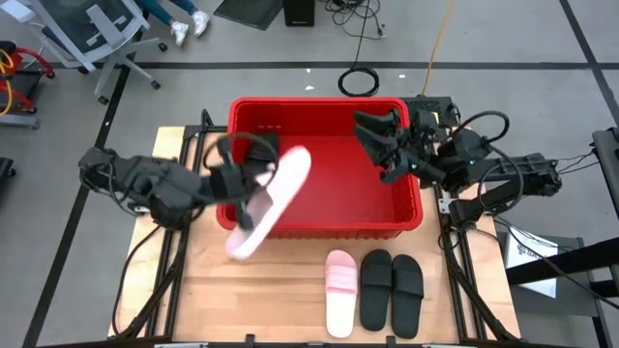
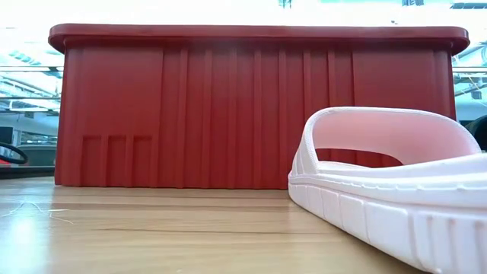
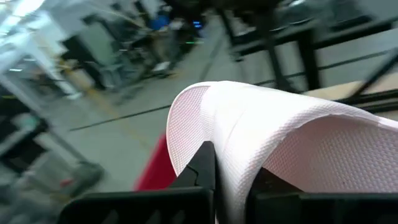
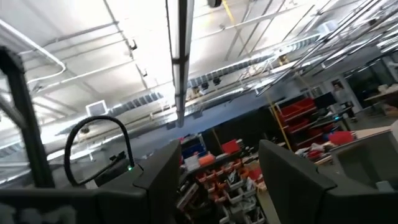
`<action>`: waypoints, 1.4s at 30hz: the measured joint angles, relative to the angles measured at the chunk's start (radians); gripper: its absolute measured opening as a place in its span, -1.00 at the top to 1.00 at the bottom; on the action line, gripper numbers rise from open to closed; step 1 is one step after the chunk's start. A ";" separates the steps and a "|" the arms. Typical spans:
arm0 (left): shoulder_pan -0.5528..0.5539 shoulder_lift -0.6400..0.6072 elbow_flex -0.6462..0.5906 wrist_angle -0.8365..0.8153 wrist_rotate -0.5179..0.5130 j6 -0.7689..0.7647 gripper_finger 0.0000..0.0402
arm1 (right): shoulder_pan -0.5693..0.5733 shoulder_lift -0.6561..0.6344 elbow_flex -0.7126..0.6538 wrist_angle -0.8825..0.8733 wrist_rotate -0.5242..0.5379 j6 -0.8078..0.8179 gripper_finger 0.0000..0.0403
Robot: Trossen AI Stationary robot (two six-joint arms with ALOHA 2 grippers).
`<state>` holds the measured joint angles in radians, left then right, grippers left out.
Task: Pick and place slides into bin
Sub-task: Put the left pink slide into the bin
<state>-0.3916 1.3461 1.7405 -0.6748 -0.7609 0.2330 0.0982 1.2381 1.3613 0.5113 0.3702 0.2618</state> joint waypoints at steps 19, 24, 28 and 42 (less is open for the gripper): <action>0.317 0.041 -0.001 -0.062 -0.093 0.444 0.83 | -0.039 0.000 0.000 0.038 0.000 -0.024 -0.02; 0.401 0.099 0.000 -0.082 -0.078 0.422 0.83 | -0.064 -0.004 0.000 0.027 0.000 -0.034 -0.02; 0.455 0.171 0.000 -0.097 -0.076 0.411 0.83 | -0.079 -0.013 0.000 0.003 -0.005 -0.016 -0.02; 0.595 0.367 0.000 -0.155 -0.022 0.218 0.82 | -0.077 -0.129 0.000 -0.078 -0.005 -0.102 -0.02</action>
<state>0.2038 1.7129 1.7405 -0.8297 -0.7832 0.4513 0.0216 1.1089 1.3609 0.4333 0.3648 0.1594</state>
